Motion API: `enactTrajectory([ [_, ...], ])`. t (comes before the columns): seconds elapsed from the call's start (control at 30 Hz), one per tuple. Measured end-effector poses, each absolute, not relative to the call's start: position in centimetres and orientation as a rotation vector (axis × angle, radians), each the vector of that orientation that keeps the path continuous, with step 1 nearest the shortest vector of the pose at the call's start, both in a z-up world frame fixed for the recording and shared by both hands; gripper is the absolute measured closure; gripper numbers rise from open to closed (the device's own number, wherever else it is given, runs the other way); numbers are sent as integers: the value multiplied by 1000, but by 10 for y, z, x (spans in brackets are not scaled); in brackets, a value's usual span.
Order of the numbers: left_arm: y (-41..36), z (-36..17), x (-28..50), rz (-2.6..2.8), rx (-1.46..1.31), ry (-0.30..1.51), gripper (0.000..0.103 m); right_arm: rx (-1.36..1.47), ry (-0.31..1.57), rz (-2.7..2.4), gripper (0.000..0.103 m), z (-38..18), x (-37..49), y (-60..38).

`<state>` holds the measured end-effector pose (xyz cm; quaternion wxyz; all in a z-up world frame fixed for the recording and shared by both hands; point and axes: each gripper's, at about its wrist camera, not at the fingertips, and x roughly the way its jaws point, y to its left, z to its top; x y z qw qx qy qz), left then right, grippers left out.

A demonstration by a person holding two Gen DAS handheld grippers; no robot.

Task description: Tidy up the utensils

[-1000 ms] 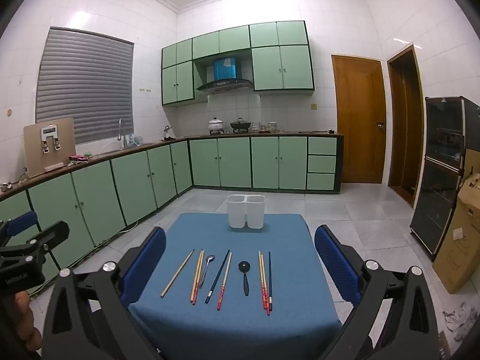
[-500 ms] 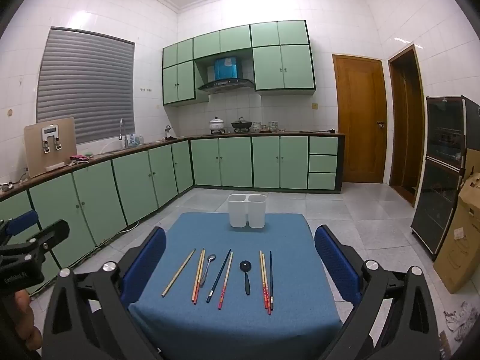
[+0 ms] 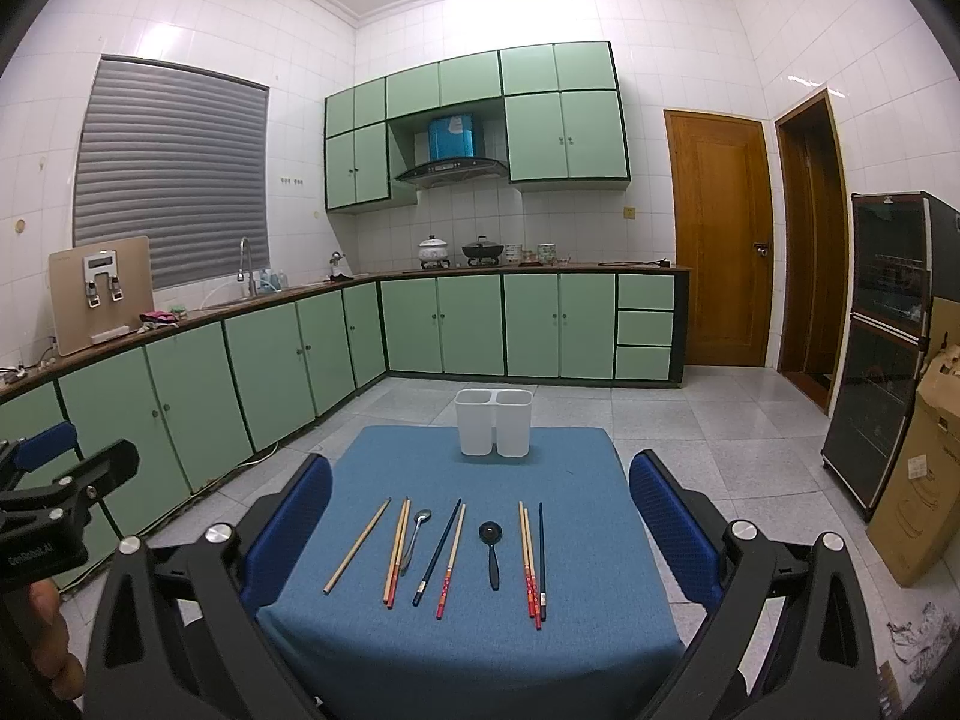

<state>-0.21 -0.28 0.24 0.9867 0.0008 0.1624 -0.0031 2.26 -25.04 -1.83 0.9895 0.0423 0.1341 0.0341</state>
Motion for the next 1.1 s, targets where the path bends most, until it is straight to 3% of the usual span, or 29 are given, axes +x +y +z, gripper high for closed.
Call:
enactTrajectory([
  [1.1, -9, 9, -3, -6, -1, 319, 5, 83, 264, 73, 6, -11, 21, -248],
])
